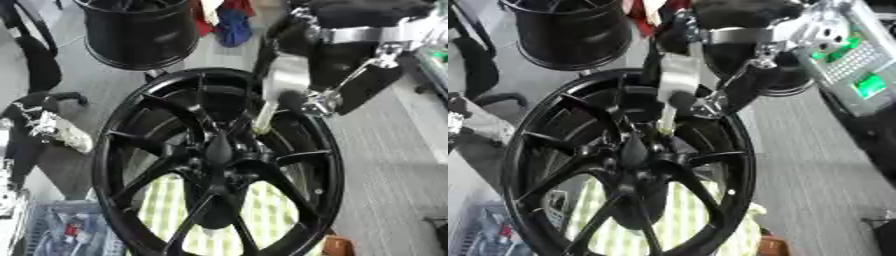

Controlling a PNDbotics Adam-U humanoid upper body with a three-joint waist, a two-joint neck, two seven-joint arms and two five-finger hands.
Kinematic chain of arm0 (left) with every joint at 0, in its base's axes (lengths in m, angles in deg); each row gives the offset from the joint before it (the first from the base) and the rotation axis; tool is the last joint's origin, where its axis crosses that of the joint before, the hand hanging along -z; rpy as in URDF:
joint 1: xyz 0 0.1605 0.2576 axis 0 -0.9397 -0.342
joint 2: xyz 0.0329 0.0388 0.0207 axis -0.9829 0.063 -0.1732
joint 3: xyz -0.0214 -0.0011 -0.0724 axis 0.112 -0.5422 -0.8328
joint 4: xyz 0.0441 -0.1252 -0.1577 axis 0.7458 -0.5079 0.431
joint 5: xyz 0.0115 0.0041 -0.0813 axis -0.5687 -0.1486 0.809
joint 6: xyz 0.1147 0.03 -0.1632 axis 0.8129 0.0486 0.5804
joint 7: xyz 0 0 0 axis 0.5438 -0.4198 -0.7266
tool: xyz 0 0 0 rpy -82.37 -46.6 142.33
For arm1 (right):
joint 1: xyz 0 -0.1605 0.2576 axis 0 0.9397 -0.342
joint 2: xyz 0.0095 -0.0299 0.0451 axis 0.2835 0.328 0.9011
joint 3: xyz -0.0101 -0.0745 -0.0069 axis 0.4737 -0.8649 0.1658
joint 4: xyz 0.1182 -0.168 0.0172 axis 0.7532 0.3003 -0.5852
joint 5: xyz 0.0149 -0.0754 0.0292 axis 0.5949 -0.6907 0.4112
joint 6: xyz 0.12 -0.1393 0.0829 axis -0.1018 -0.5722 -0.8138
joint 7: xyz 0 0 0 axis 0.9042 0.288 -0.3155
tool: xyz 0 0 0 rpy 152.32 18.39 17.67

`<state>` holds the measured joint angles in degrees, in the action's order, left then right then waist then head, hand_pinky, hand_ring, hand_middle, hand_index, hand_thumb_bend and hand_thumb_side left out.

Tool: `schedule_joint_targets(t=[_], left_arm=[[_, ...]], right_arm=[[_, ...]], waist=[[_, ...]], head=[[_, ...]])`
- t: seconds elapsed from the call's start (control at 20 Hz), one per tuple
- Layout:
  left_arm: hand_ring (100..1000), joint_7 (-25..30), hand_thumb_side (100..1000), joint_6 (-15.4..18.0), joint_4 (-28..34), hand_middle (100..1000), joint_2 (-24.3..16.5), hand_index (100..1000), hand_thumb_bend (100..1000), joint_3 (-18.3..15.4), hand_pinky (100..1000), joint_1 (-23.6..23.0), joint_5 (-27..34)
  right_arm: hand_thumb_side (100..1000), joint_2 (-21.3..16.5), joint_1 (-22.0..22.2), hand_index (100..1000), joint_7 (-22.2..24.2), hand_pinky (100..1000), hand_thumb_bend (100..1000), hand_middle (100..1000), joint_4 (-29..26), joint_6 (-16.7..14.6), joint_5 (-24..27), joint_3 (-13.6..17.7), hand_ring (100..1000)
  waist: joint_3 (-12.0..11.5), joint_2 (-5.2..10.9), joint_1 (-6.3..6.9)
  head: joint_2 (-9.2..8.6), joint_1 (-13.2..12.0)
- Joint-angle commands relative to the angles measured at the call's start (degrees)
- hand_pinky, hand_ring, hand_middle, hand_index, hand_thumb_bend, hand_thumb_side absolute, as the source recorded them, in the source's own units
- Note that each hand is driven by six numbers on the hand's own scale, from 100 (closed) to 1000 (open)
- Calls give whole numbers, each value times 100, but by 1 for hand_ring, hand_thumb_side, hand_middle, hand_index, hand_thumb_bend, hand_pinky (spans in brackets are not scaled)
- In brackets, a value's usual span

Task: Pull the pin out of the wheel hub.

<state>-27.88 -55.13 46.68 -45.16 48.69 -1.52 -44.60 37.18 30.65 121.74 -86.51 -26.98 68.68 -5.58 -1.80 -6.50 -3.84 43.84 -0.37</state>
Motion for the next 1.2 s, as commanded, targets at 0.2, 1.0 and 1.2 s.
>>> schedule_joint_targets(t=[0.2,1.0,1.2], left_arm=[[690,-67,631,1,95,695,-122,799,281,-84,550,65,-13],[693,-132,631,-12,122,696,-66,799,280,-149,549,94,-14],[694,-144,631,-12,132,697,-48,799,281,-159,549,95,-8]], right_arm=[[100,-1188,1728,763,-1400,537,100,626,-143,313,-149,1483,515],[331,710,4983,1000,-3123,934,196,977,1146,1229,-1655,3496,917],[412,1011,4927,1000,-3597,977,289,1000,1272,1212,-1489,3634,954]], waist=[[51,22,49],[227,-52,234],[209,-51,259]], head=[[28,-57],[28,-61],[28,-61]])
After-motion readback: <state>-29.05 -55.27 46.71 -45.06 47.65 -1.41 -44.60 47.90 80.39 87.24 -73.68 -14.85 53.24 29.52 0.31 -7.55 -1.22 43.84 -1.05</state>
